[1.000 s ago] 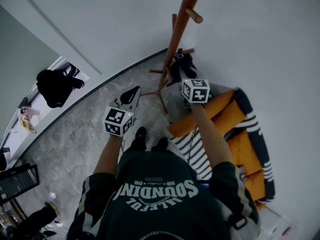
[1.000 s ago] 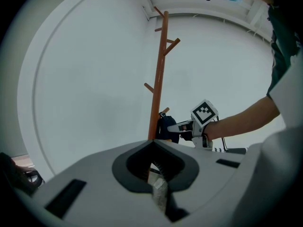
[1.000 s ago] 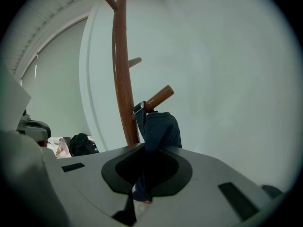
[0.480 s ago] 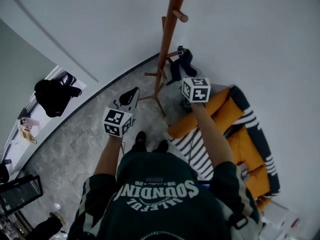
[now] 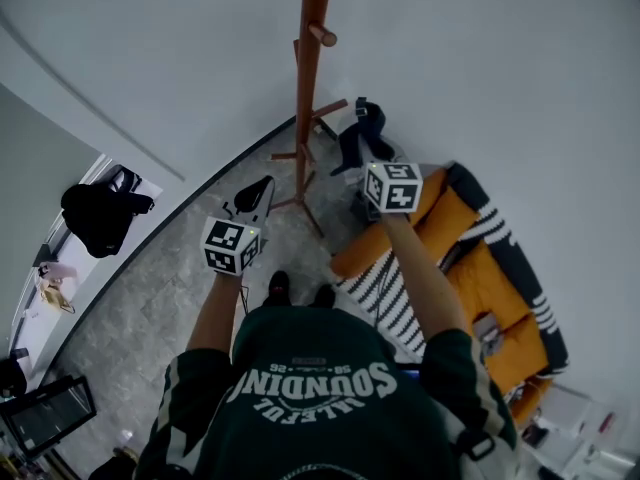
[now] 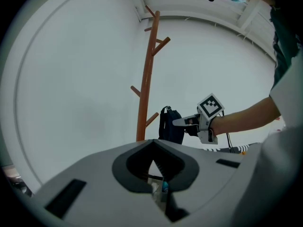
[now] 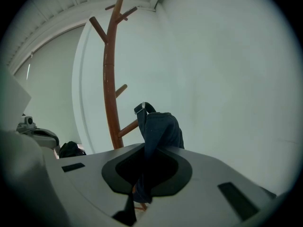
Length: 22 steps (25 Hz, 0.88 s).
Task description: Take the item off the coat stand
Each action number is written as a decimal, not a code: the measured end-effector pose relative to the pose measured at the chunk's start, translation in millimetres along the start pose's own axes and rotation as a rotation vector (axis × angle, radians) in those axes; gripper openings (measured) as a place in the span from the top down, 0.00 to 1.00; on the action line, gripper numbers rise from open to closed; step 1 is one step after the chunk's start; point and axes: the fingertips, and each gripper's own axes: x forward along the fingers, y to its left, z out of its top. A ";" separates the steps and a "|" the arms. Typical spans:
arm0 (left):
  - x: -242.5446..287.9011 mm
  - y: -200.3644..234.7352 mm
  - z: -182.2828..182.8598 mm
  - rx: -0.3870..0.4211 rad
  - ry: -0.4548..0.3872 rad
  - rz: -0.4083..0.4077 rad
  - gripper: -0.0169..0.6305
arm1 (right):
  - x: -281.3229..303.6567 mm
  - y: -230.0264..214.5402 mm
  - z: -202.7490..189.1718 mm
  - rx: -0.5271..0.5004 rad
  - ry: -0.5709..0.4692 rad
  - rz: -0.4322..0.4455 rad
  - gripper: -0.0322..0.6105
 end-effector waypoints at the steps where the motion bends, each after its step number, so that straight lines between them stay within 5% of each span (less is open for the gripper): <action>1: 1.7 -0.9 1.1 0.002 -0.002 -0.005 0.97 | -3.7 -2.3 -1.5 0.005 -0.003 -0.004 0.91; 22: 30.6 -17.7 6.8 0.034 -0.007 -0.103 0.97 | -81.5 5.0 -54.8 0.087 -0.053 -0.065 0.92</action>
